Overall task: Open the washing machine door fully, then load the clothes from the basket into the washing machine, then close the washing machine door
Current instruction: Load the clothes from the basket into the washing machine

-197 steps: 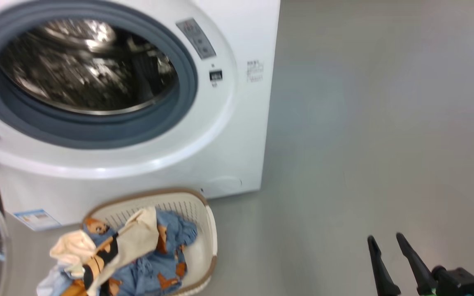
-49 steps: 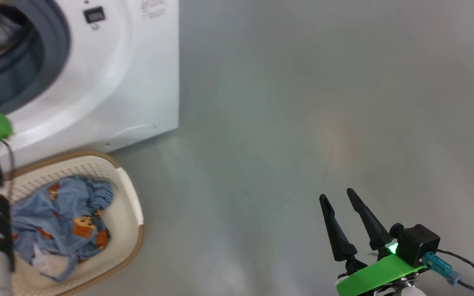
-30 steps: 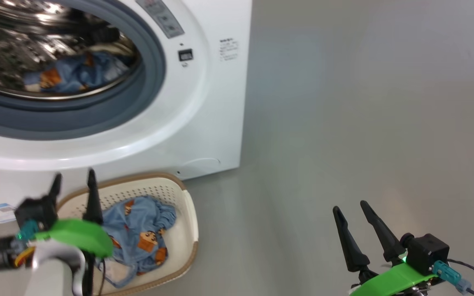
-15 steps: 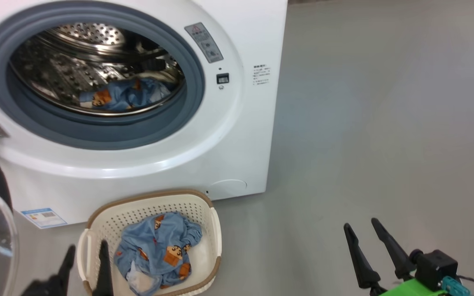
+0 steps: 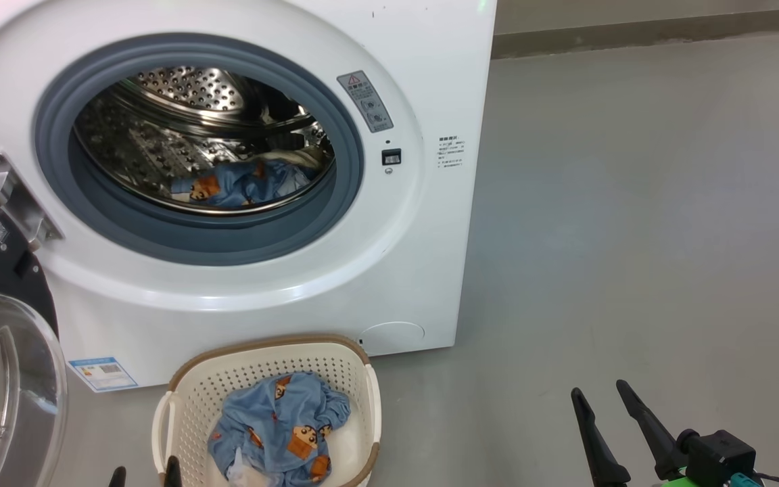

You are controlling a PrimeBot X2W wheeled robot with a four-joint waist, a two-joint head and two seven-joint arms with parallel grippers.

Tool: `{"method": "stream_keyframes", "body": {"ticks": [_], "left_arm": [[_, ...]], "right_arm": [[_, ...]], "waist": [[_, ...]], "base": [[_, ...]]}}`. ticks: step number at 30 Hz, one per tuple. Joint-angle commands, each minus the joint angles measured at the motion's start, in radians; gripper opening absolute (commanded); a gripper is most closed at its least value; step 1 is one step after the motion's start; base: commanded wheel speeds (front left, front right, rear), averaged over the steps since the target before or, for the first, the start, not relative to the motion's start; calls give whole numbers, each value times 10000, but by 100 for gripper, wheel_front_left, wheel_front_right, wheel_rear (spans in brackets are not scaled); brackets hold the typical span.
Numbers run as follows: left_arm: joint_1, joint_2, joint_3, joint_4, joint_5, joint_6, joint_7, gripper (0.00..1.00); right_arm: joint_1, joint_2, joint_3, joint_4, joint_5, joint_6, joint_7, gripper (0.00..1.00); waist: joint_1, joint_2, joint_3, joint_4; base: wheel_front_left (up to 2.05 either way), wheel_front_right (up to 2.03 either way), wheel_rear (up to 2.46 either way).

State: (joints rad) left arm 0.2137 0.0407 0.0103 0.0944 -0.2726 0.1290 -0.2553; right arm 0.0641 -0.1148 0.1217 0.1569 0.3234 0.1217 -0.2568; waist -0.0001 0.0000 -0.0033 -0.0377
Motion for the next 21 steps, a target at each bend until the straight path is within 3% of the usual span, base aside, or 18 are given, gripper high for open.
{"method": "stream_keyframes", "body": {"ticks": [1,21], "left_arm": [[-129,96,353,-347,-3,65,-65,100],[-129,95,251,-494,-16,166,-65,100]], "right_arm": [[-74,-40,222,-273,-47,90,-49,100],[-35,51,232,-266,-52,90,-49,100]], "waist": [[1,0,-27,24],[1,0,45,-178]], "base": [[0,0,0],[0,0,0]]}}
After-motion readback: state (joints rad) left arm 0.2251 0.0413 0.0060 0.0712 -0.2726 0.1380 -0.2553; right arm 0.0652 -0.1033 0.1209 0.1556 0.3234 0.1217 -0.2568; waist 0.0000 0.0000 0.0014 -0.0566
